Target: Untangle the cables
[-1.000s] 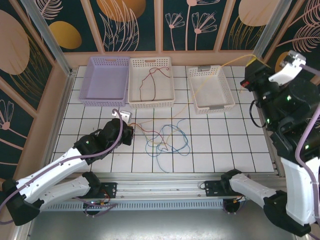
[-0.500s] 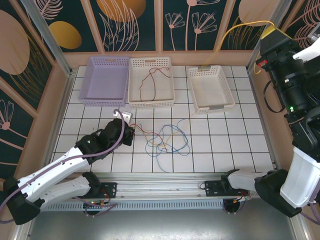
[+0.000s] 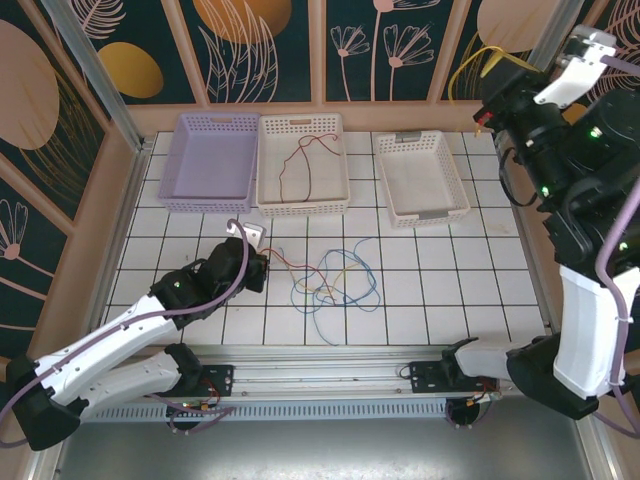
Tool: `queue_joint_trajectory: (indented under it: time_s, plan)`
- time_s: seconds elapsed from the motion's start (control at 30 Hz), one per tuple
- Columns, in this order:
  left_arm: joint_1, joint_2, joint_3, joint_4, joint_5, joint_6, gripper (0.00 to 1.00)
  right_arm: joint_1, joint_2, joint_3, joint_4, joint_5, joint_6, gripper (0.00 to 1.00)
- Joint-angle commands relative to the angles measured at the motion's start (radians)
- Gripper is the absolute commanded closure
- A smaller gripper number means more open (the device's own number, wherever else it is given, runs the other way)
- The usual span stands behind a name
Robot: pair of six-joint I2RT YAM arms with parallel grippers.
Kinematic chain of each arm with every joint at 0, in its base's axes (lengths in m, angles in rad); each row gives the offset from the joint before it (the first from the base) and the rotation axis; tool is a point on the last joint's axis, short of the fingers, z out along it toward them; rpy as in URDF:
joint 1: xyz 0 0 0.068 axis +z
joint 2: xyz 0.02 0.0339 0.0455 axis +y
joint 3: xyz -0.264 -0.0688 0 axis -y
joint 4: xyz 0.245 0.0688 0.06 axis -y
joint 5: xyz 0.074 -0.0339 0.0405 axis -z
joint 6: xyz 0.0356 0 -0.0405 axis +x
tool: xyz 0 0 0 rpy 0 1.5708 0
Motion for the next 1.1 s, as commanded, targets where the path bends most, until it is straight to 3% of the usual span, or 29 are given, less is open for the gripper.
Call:
queue_joint_trajectory:
  time_s: [0.0, 0.63, 0.87, 1.07]
  plan:
    - [0.008, -0.022, -0.012, 0.016, -0.007, 0.015, 1.00, -0.004, 0.010, -0.025, 0.079, 0.016, -0.052, 1.00]
    - [0.008, -0.015, -0.016, 0.019, -0.001, 0.015, 1.00, -0.016, 0.181, 0.012, 0.158, 0.118, -0.146, 1.00]
    - [0.008, -0.010, -0.017, 0.020, 0.004, 0.017, 1.00, -0.066, 0.251, 0.062, 0.159, 0.059, -0.123, 1.00]
    - [0.008, -0.005, -0.017, 0.023, 0.006, 0.019, 1.00, -0.178, 0.297, 0.102, 0.161, -0.052, -0.045, 1.00]
